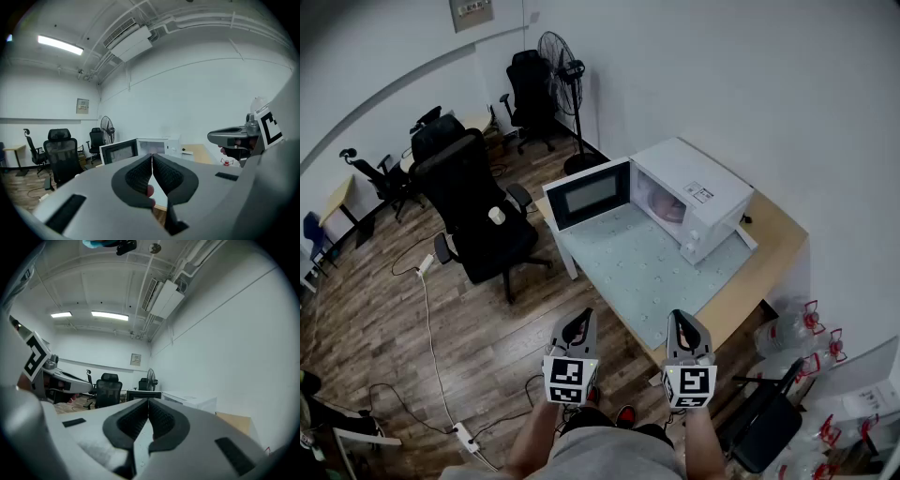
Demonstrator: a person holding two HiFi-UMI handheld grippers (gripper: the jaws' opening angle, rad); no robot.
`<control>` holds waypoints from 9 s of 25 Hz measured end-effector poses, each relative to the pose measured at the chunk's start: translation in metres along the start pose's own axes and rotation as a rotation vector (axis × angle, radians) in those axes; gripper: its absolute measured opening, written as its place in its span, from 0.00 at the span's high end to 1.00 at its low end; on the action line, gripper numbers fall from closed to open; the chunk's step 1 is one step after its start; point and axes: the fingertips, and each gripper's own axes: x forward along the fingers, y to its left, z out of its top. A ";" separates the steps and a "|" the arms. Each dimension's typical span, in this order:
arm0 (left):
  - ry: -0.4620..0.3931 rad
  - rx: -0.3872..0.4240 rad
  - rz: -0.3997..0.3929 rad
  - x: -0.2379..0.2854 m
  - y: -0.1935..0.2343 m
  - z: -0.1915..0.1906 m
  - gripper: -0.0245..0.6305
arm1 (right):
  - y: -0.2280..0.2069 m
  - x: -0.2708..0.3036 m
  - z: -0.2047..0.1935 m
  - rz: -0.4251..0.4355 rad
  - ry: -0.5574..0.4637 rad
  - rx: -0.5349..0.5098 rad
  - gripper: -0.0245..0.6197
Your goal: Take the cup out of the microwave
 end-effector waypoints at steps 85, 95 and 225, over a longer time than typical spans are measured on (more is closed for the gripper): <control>0.270 -0.019 -0.326 0.470 0.117 -0.102 0.93 | -0.164 0.445 -0.188 -0.298 0.253 0.202 0.54; 0.283 -0.005 -0.331 0.475 0.114 -0.108 0.93 | -0.185 0.475 -0.197 -0.315 0.264 0.188 0.43; 0.268 0.128 -0.622 0.282 -0.136 -0.164 0.93 | -0.153 0.091 -0.266 -0.505 0.235 0.240 0.44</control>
